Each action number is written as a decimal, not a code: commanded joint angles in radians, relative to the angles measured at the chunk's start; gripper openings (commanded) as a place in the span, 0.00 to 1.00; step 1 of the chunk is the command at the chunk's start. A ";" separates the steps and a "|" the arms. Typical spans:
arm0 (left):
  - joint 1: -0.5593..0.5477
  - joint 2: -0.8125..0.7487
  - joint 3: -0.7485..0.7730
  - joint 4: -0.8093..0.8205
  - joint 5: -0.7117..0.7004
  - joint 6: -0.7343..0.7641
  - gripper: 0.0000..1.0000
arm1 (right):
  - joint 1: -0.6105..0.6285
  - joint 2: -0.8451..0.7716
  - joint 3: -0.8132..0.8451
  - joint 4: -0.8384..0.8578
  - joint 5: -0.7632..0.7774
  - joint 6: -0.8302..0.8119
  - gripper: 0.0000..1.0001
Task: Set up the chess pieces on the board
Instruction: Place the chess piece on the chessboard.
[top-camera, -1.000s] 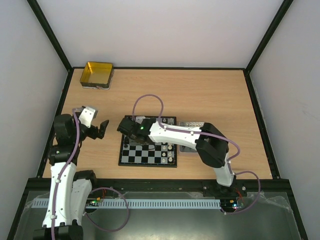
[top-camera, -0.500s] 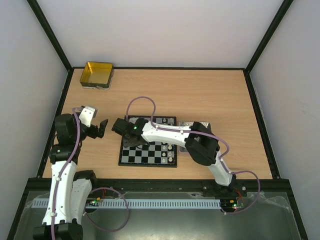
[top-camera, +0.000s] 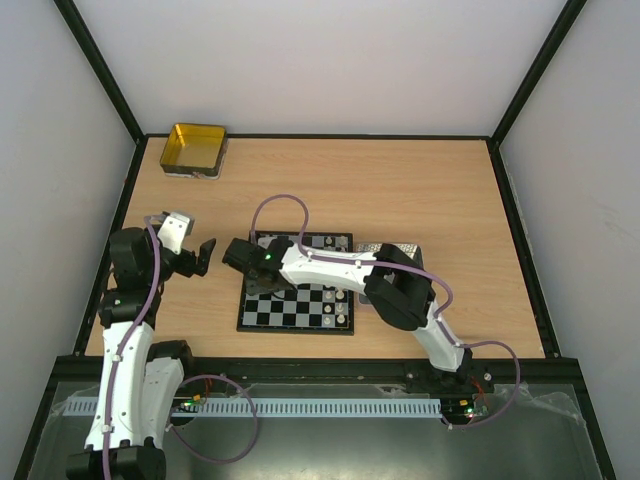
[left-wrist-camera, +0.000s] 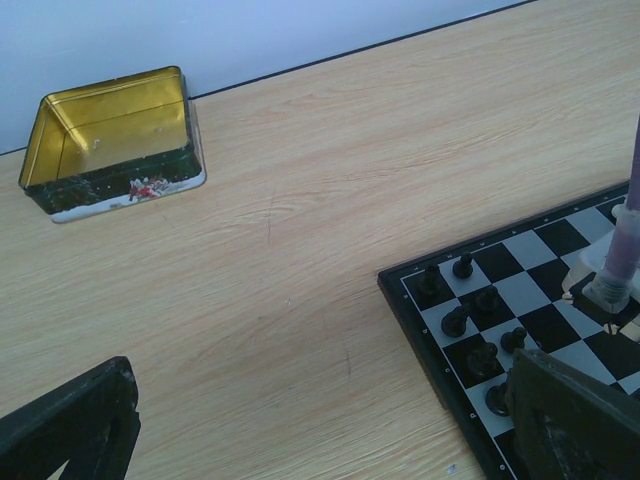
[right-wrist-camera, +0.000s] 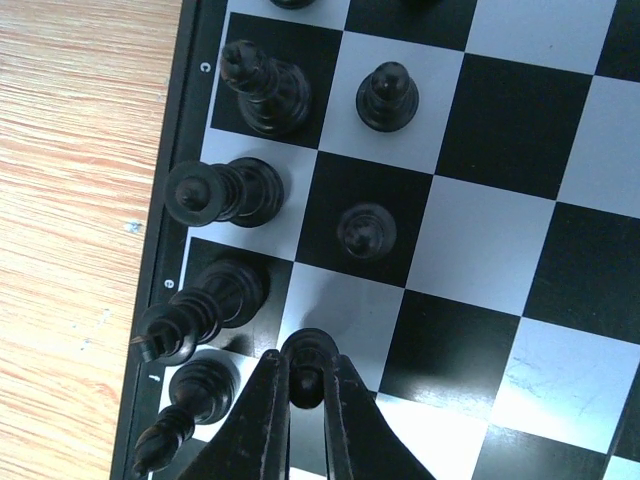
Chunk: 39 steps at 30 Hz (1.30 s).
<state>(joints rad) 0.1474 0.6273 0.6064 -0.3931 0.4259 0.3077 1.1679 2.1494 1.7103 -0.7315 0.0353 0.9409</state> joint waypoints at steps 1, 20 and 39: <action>0.009 -0.005 -0.010 0.014 0.011 0.007 0.99 | 0.007 0.028 0.029 -0.016 0.033 -0.010 0.07; 0.009 -0.009 -0.012 0.012 0.013 0.010 0.99 | -0.007 0.026 0.032 -0.026 0.046 -0.010 0.08; 0.009 -0.008 -0.015 0.014 0.011 0.011 0.99 | -0.007 0.015 0.031 -0.031 0.035 -0.008 0.16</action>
<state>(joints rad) 0.1516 0.6243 0.6044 -0.3931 0.4259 0.3115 1.1641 2.1693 1.7123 -0.7319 0.0517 0.9409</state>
